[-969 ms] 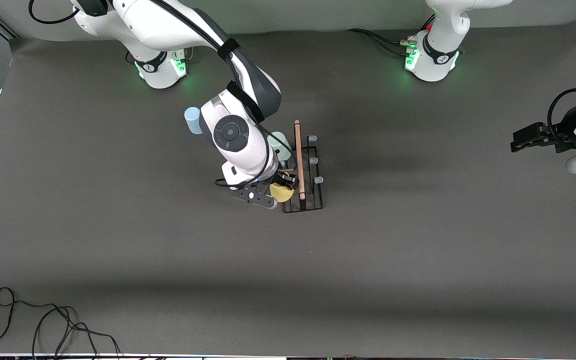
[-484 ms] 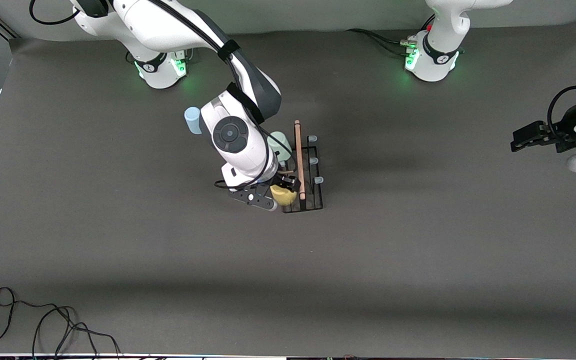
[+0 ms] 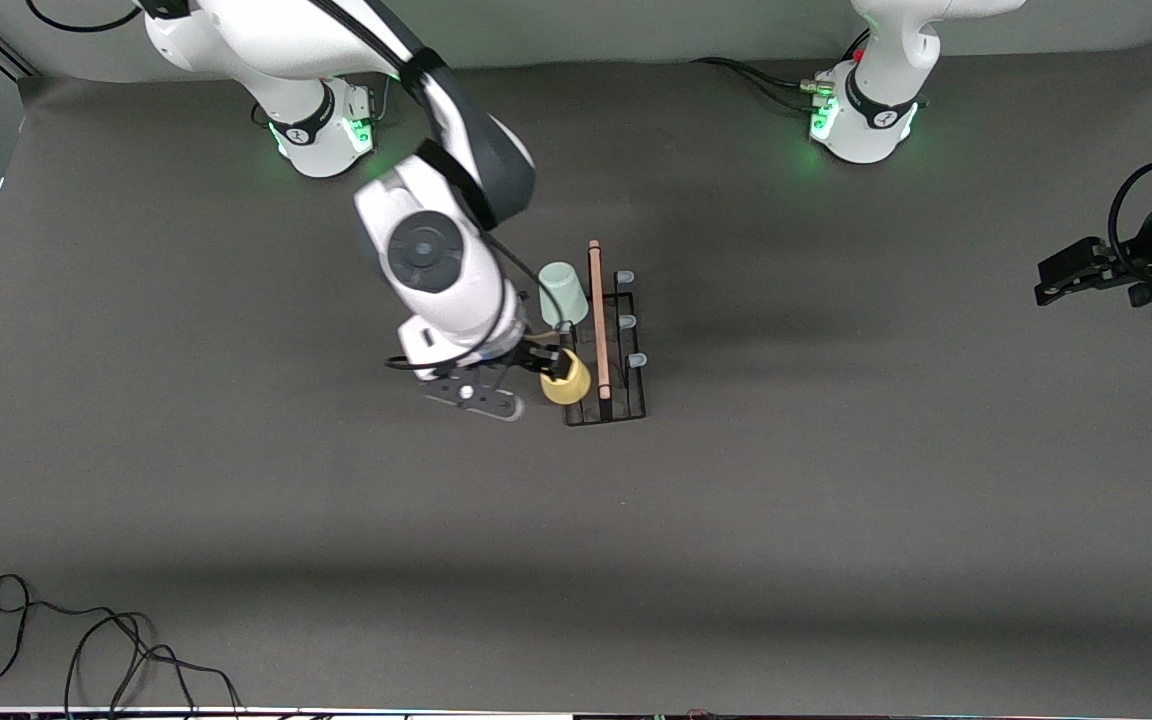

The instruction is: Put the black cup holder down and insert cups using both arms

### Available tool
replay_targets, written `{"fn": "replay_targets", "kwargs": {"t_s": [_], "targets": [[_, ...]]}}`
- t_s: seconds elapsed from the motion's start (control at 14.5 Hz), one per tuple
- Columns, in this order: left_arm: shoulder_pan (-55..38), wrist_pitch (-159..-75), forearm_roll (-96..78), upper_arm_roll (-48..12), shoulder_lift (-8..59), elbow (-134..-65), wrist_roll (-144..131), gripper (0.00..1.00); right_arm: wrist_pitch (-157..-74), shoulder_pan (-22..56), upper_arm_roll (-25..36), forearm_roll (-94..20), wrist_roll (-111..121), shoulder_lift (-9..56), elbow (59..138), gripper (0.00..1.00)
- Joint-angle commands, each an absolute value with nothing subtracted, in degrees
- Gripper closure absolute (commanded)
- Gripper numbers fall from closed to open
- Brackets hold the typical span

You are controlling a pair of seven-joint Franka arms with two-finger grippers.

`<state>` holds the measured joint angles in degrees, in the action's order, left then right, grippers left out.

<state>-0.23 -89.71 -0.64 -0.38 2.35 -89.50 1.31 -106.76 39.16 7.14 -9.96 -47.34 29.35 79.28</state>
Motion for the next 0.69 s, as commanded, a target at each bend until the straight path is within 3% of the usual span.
{"fn": "replay_targets", "kwargs": {"t_s": [0.0, 0.21, 0.62], "targets": [[-0.1, -90.8, 0.1, 0.1, 1.5, -90.4, 5.2, 0.00, -96.0, 33.4, 7.0, -9.1, -38.4, 24.9, 75.8, 0.00], [-0.2, -91.9, 0.2, 0.2, 1.6, -90.4, 6.2, 0.00, -86.7, 27.2, 9.0, -9.0, -25.6, 19.2, 76.0, 0.00], [-0.4, -91.8, 1.6, -0.1, 1.7, -90.4, 6.1, 0.00, -76.3, 26.1, 23.5, -9.0, -6.1, 12.1, 75.8, 0.00]]}}
